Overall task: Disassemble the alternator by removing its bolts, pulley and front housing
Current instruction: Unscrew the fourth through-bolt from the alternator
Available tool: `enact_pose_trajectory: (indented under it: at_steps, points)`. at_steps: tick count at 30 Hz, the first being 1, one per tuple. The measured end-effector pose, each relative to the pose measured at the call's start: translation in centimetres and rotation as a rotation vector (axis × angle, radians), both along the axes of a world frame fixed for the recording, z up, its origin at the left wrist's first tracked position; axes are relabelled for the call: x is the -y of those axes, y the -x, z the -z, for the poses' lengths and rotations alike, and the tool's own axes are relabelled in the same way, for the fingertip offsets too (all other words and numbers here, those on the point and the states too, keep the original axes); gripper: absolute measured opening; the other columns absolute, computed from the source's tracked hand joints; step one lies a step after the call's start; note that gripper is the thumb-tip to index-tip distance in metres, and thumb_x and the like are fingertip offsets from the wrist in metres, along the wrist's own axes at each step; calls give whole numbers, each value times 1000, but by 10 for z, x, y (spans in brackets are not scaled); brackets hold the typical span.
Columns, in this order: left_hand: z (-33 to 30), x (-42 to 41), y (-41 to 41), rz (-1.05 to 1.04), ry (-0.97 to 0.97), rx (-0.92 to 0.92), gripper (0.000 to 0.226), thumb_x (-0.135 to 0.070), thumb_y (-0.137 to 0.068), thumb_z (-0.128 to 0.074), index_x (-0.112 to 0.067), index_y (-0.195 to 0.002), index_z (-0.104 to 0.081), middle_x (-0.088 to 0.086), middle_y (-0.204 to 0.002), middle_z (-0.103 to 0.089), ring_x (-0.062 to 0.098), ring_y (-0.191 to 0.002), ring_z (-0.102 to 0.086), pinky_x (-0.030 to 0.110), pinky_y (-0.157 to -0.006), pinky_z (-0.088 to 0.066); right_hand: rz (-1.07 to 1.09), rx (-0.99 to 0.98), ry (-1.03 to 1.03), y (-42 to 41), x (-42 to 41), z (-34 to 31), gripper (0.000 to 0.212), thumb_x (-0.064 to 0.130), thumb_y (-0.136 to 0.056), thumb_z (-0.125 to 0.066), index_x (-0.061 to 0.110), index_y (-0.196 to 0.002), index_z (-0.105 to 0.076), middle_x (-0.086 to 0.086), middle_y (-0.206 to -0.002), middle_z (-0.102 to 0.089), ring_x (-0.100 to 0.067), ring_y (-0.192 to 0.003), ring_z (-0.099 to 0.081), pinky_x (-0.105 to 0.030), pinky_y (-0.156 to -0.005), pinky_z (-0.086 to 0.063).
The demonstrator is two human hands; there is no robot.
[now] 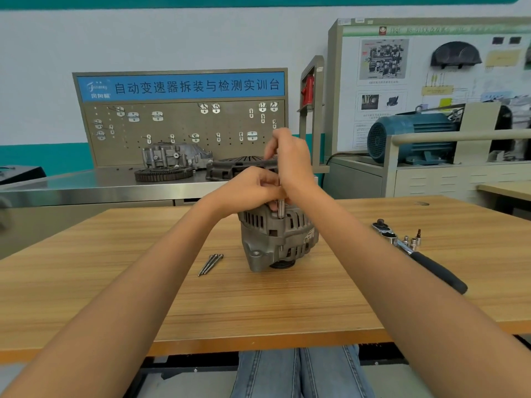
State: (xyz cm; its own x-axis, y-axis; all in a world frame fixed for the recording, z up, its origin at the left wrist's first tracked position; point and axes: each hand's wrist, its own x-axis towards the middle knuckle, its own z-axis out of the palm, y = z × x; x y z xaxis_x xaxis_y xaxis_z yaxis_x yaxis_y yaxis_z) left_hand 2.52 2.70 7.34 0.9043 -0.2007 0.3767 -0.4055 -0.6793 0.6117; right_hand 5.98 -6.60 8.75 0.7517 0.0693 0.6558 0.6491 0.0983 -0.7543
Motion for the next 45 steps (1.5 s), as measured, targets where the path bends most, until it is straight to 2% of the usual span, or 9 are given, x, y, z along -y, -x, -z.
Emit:
enact_pose_trajectory:
  at_steps: [7, 11, 17, 23, 28, 34, 37, 40, 45]
  points:
    - [2, -4, -2, 47, 56, -18, 18, -18, -92, -58, -18, -81, -72, -13, -64, -69, -1, -59, -60, 8, -60, -45, -568, -308, -405, -10, 11, -6, 56, 21, -98, -29, 14, -43, -37, -5, -49, -49, -18, -68, -64, -31, -78, -47]
    - [2, -7, -3, 27, 36, 5, 37, -7, -89, -59, -28, -61, -72, -7, -61, -69, 1, -59, -61, 12, -61, -46, -27, -2, -119, 1, -2, 6, 47, 16, -97, -33, 14, -51, -44, 2, -58, -52, -9, -66, -54, -26, -70, -40]
    - [2, -7, -5, 26, 4, 130, 23, -2, -91, -53, -22, -102, -56, -6, -92, -61, -8, -76, -57, 6, -62, -45, 861, 391, 470, 3, -12, 23, 25, 27, -83, -45, 9, -93, -60, -5, -92, -54, -21, -93, -47, -37, -98, -32]
    - [1, -7, -4, 4, 44, 22, 23, -4, -87, -53, -16, -74, -68, -1, -65, -70, 4, -61, -65, 14, -57, -48, 81, 164, 22, 3, -3, 9, 33, 16, -85, -44, 15, -52, -37, 1, -63, -40, -16, -68, -42, -34, -71, -36]
    - [2, -10, -3, 28, 44, 12, 25, -19, -93, -56, -24, -73, -70, 5, -68, -68, 8, -66, -63, 26, -67, -43, -520, -232, -353, -4, 7, -3, 53, 20, -93, -32, 13, -41, -39, -3, -49, -51, -19, -68, -58, -33, -83, -45]
    - [3, -12, -4, 1, 41, 40, 32, -7, -90, -55, -31, -73, -68, -9, -66, -71, 0, -62, -63, 18, -64, -48, 201, 133, 91, 3, -3, 13, 25, 15, -88, -43, 9, -64, -47, -4, -77, -50, -24, -76, -50, -33, -72, -38]
    - [2, -11, -3, -20, 28, 111, 47, -4, -90, -49, -41, -64, -62, -19, -63, -64, -6, -65, -58, 11, -64, -47, 737, 413, 415, 6, -7, 26, 24, 29, -82, -47, 7, -87, -56, -2, -85, -43, -21, -88, -45, -36, -95, -37]
    - [1, -10, -3, -13, 6, 117, 44, -4, -91, -48, -35, -63, -61, -25, -57, -61, -10, -58, -55, 10, -67, -45, 759, 426, 416, 9, -6, 24, 30, 32, -83, -48, 5, -92, -58, -3, -87, -43, -23, -93, -46, -42, -103, -33]
    - [2, -8, -5, -45, 51, 69, 15, -3, -83, -57, -13, -78, -67, 3, -71, -70, 9, -67, -65, 23, -61, -51, 400, 313, 248, 5, -7, 13, 31, 28, -87, -42, 15, -59, -41, 4, -69, -40, -14, -75, -43, -29, -66, -33]
